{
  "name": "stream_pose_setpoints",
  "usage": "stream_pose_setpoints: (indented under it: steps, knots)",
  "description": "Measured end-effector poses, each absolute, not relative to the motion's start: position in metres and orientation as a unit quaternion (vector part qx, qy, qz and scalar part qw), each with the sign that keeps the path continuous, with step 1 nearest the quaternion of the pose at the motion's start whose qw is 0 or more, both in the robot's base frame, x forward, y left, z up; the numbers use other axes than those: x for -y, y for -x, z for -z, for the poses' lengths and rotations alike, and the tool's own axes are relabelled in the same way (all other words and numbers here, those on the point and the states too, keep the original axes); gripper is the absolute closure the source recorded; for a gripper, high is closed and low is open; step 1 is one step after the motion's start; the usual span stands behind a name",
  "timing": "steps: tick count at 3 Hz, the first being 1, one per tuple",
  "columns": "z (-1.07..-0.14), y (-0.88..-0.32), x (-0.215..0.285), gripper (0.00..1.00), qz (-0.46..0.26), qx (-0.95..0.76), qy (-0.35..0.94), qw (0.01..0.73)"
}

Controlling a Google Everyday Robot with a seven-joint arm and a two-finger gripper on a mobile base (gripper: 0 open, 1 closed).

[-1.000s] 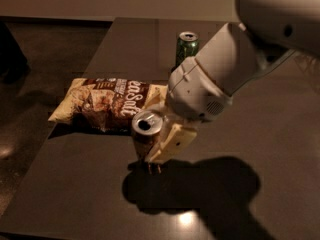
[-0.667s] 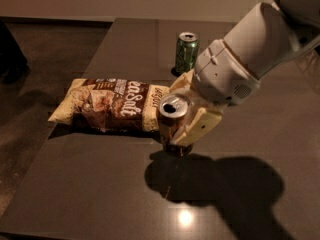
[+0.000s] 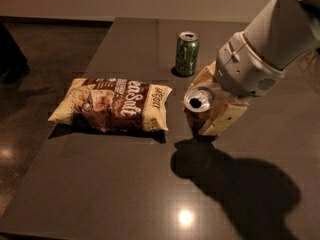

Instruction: Knock orange can over

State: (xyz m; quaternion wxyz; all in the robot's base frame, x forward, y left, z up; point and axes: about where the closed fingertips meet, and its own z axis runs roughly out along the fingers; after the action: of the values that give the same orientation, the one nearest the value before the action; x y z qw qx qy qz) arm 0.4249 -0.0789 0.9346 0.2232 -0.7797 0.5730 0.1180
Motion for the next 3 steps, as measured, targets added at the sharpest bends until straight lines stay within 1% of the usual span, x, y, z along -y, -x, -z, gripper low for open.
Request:
stream_pose_setpoints:
  steps: [2,3]
  knots:
    - [-0.922,-0.43,0.107,1.0,-0.01,-0.529,0.827,0.189]
    - [-0.915,-0.428,0.112,0.85,0.042,-0.499,0.85,0.167]
